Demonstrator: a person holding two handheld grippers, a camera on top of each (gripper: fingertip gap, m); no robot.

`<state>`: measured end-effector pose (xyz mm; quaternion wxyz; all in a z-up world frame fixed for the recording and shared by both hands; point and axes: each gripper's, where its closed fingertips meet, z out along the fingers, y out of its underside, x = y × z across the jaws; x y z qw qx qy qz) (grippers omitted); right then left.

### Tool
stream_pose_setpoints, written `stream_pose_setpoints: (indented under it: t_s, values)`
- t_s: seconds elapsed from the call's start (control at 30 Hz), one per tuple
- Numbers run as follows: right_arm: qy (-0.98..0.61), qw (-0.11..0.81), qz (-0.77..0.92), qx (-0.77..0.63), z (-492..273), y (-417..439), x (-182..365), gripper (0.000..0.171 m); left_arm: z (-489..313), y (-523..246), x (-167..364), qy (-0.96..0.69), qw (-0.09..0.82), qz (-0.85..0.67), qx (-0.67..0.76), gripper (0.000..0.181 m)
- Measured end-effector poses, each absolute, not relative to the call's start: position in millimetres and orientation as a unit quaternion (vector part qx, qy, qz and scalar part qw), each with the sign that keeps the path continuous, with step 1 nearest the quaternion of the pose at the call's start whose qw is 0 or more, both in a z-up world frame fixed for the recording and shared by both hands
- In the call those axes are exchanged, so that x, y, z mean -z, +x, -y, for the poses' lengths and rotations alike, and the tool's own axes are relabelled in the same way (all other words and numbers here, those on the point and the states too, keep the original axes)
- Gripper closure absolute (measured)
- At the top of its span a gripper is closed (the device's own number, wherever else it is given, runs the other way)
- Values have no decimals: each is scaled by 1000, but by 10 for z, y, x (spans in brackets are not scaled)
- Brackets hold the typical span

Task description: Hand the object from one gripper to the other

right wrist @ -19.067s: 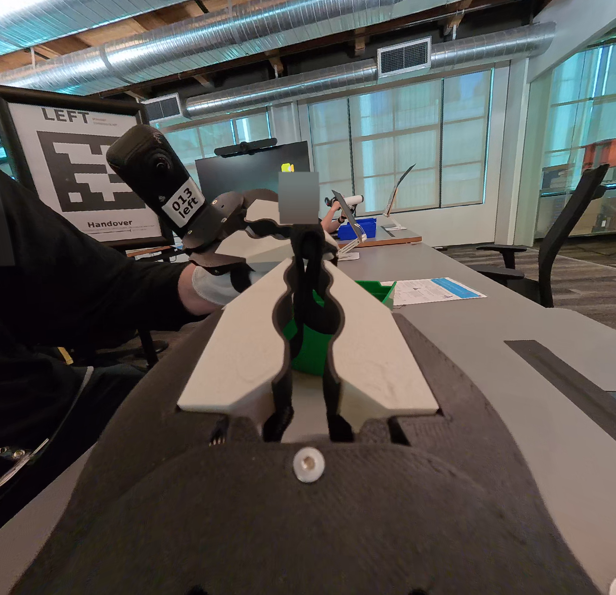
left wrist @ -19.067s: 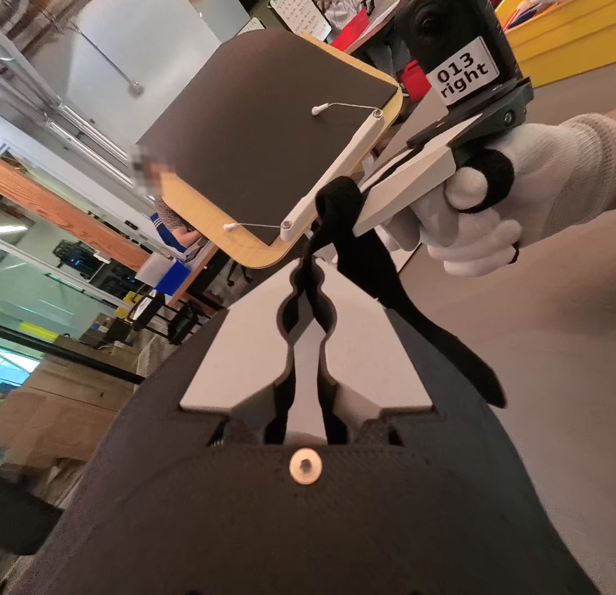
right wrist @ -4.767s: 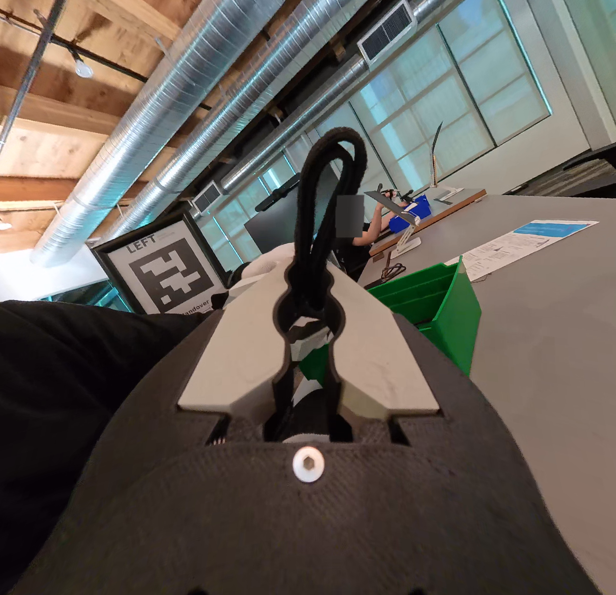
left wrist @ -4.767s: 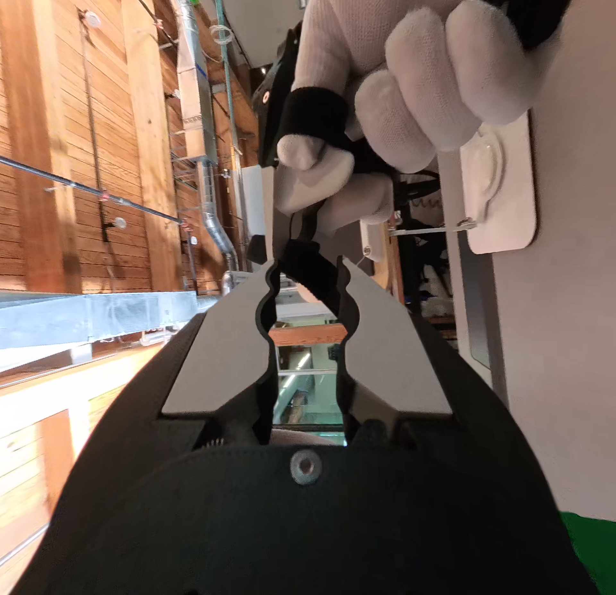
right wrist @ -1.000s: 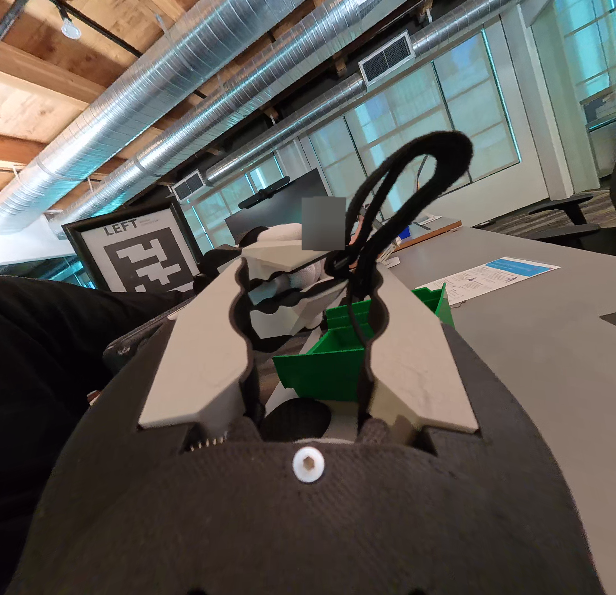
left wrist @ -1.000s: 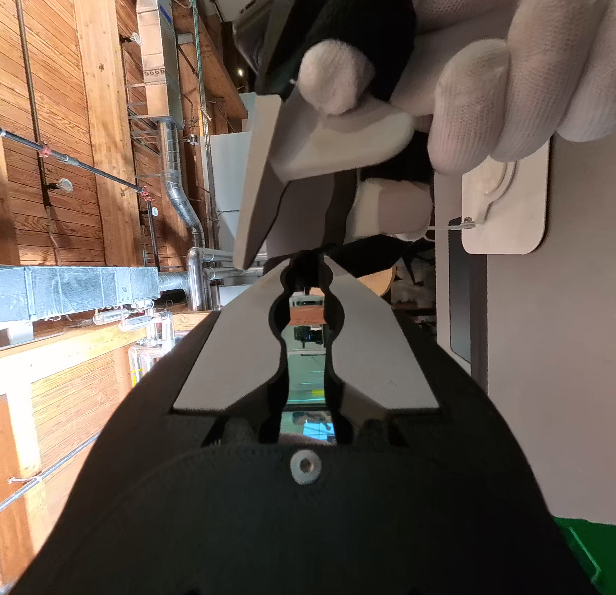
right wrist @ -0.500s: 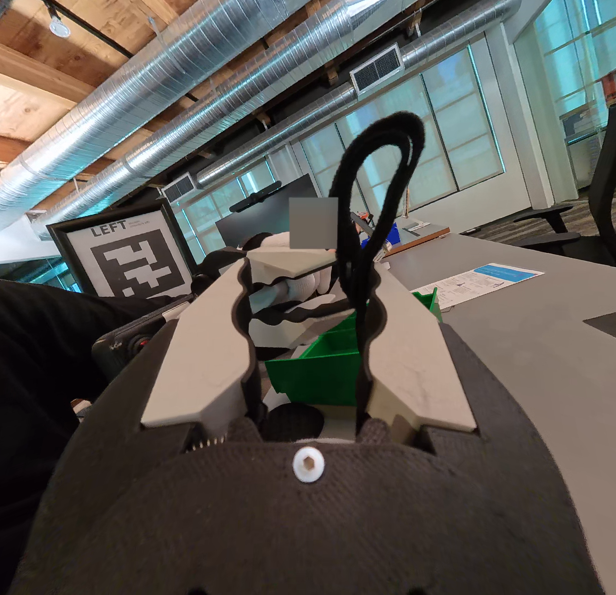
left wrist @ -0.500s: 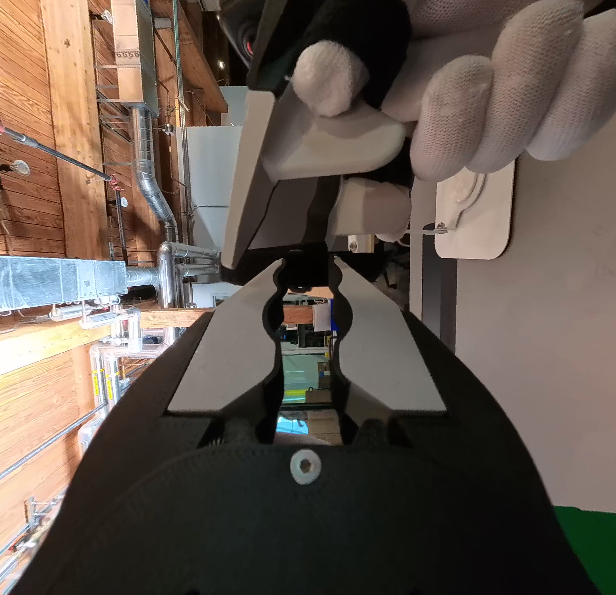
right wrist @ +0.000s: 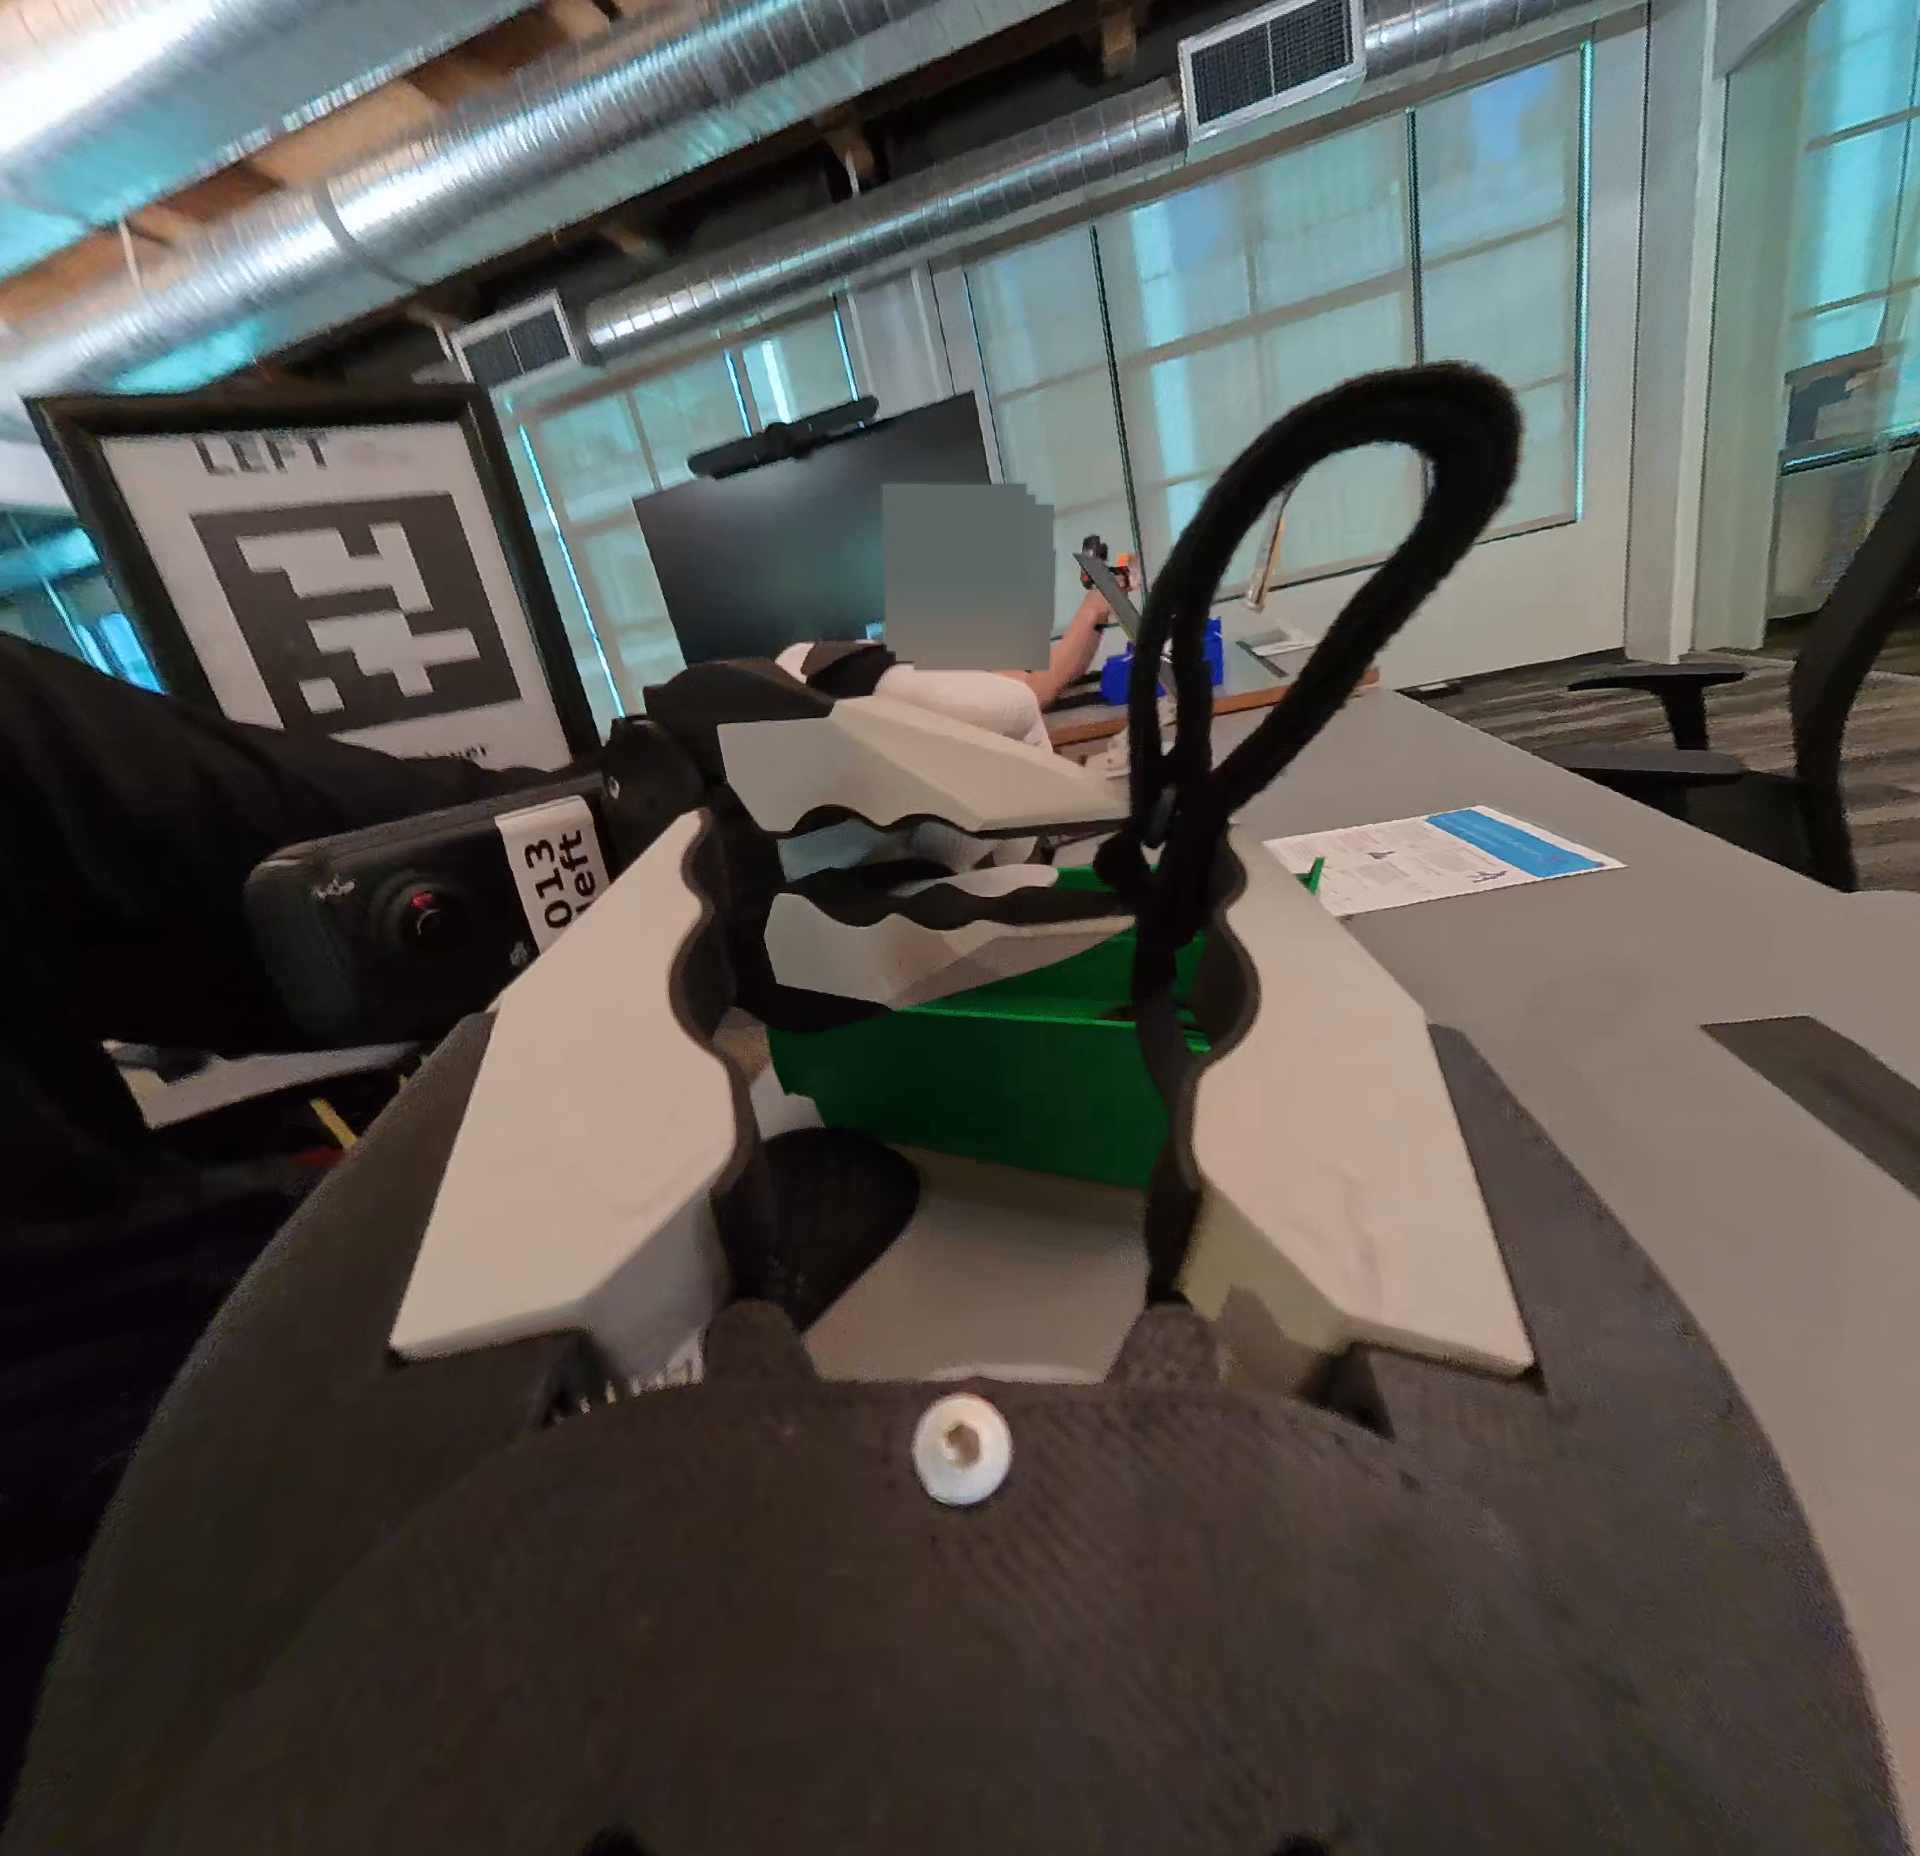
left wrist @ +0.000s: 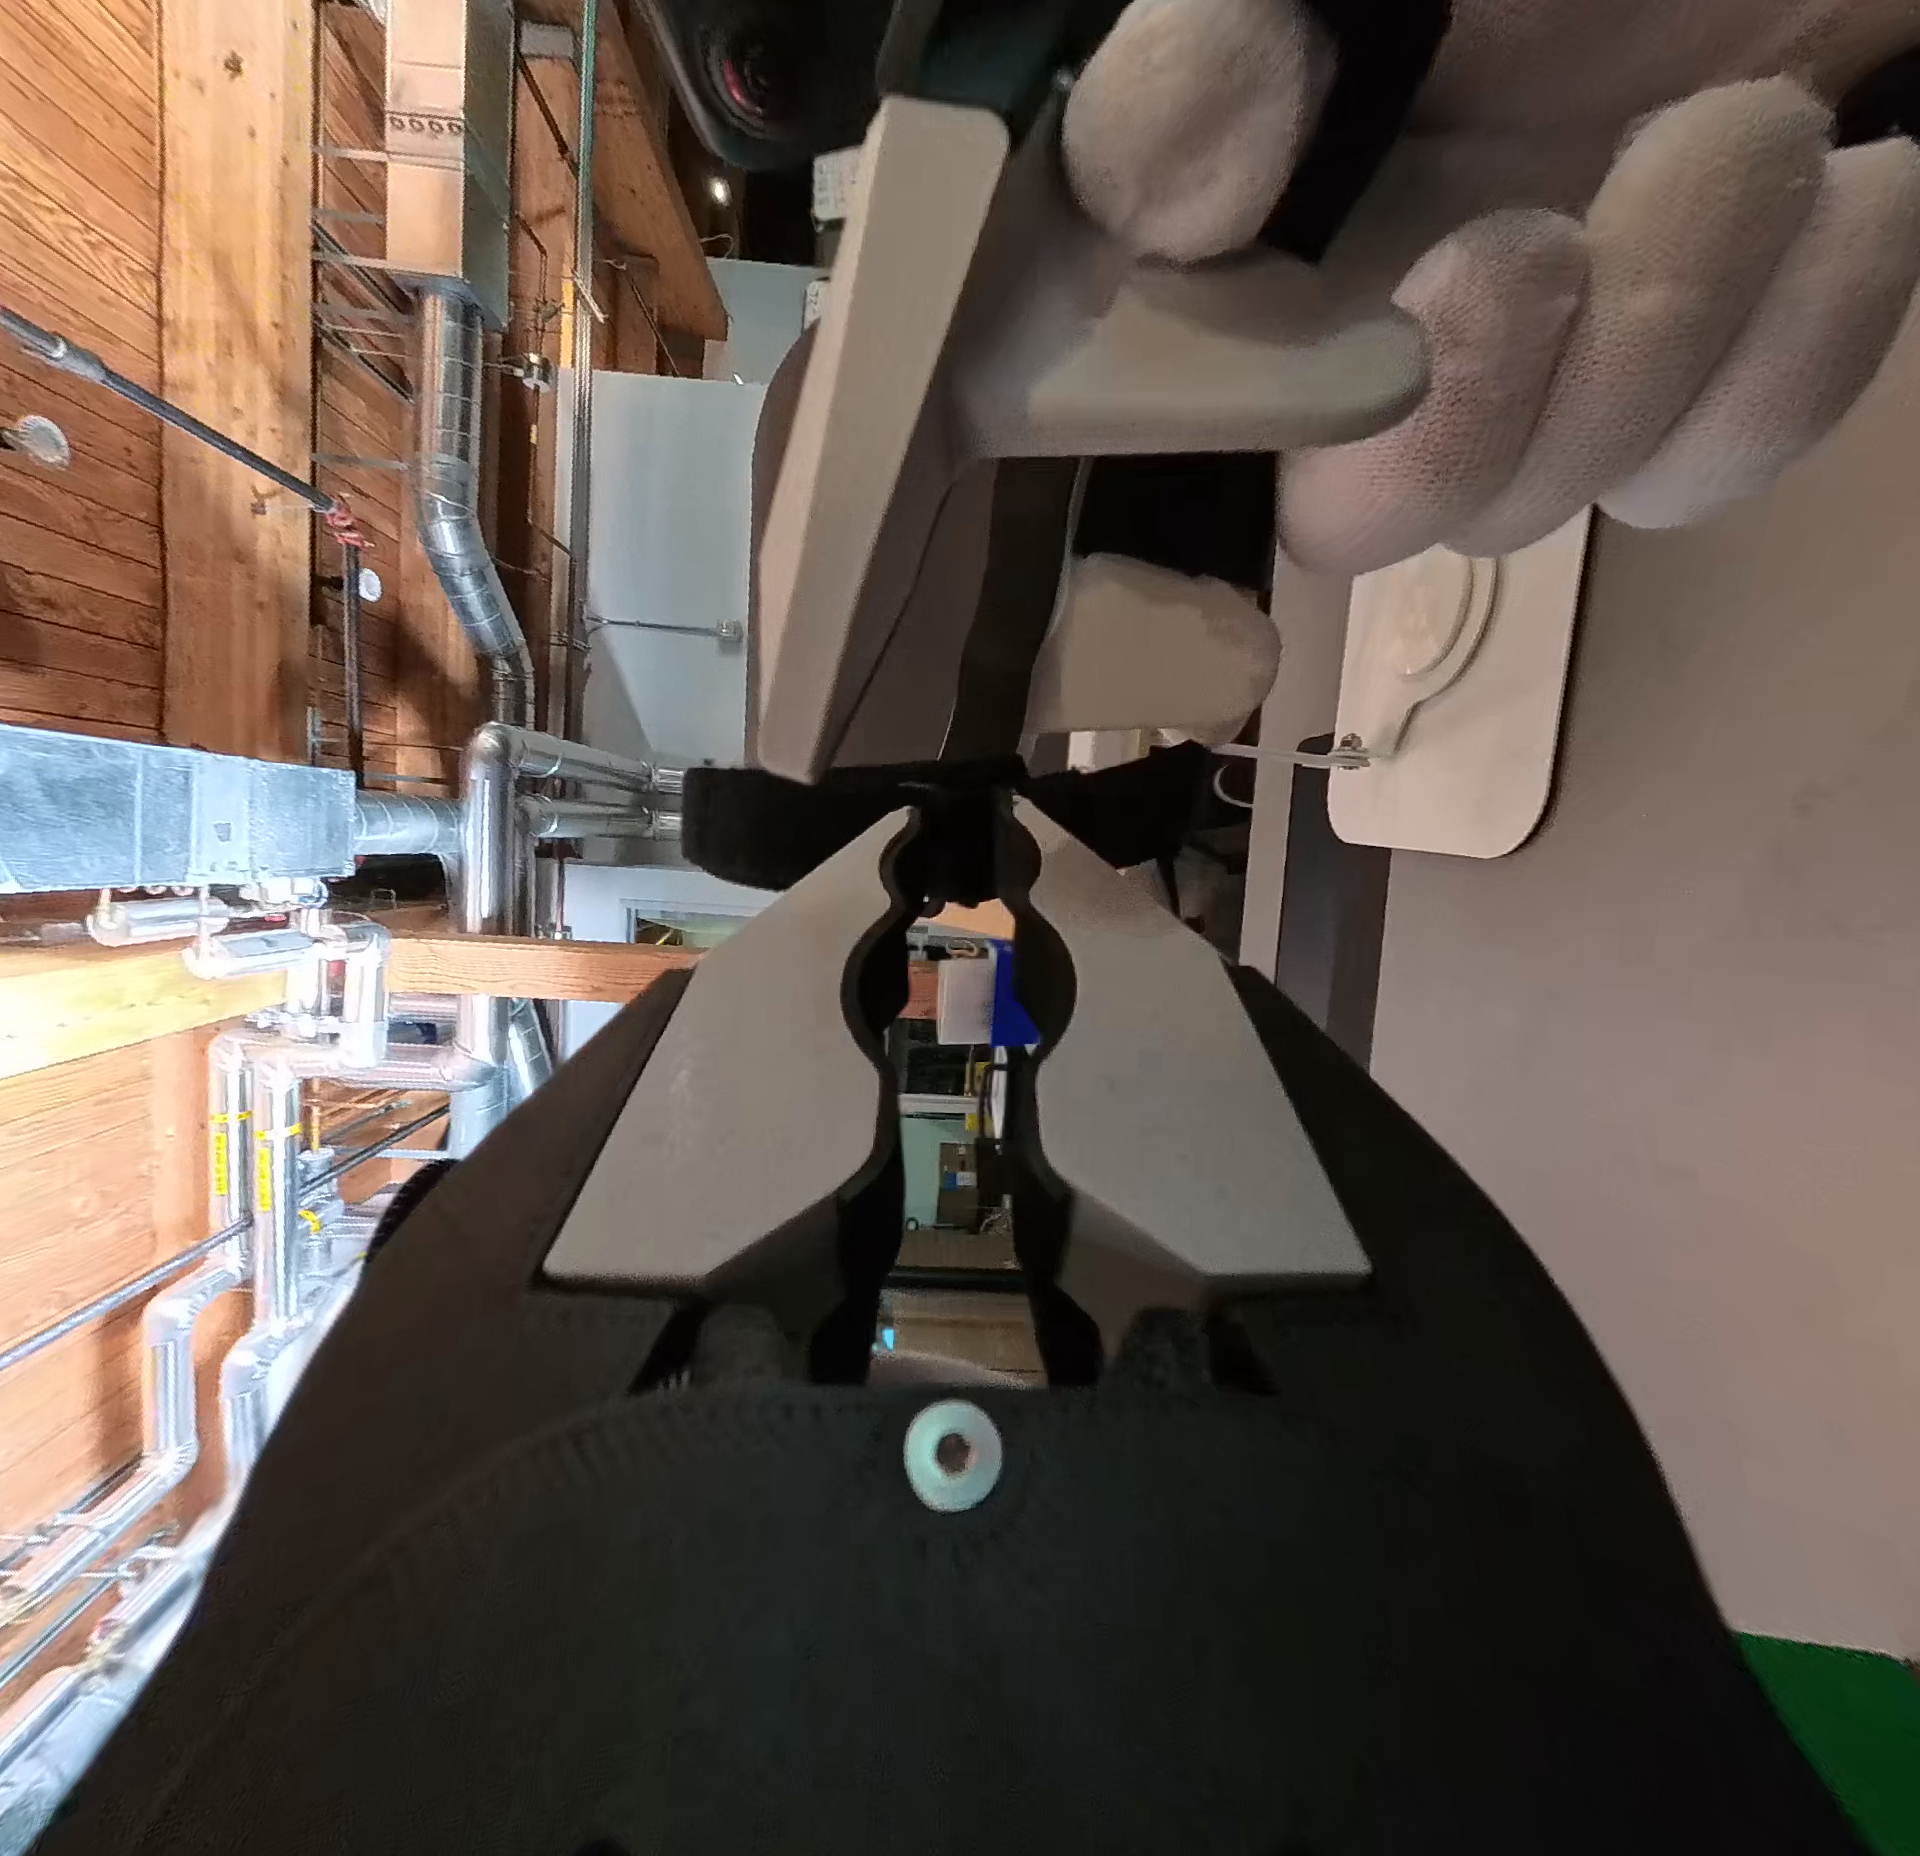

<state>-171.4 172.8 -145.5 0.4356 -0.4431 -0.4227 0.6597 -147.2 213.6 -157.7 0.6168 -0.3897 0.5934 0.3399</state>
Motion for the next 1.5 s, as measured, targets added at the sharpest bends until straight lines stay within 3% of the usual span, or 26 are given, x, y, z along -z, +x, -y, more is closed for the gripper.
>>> stream_pose_setpoints:
  t_s: [0.1, 0.33, 0.53, 0.73, 0.83, 0.97, 1.27, 1.5]
  values:
    - [-452, 458, 449, -620, -1714, -1769, 1535, 85, -2128, -1497, 1602, -393, 621, -588, -336, 168]
    - [-465, 479, 471, -576, -1782, -1786, 1648, 111, -2085, -1489, 1653, -384, 620, -599, -332, 166]
    - [-482, 483, 447, -578, -1970, -1720, 1697, 163, -2035, -1403, 1696, -369, 615, -618, -323, 165]
    - [-492, 475, 428, -590, -2032, -1713, 1716, 166, -2059, -1417, 1688, -376, 611, -615, -327, 159]
    - [-504, 444, 385, -633, -2108, -1683, 1681, 166, -2055, -1442, 1670, -391, 611, -607, -324, 136]
    - [-508, 413, 360, -665, -2075, -1696, 1630, 167, -2062, -1458, 1730, -410, 597, -602, -335, 121]
    - [-516, 339, 237, -750, -2141, -1685, 1519, 167, -2045, -1413, 1678, -343, 602, -574, -437, 157]
    - [-520, 327, 225, -756, -2110, -1704, 1510, 166, -2144, -1422, 1687, -347, 587, -576, -451, 164]
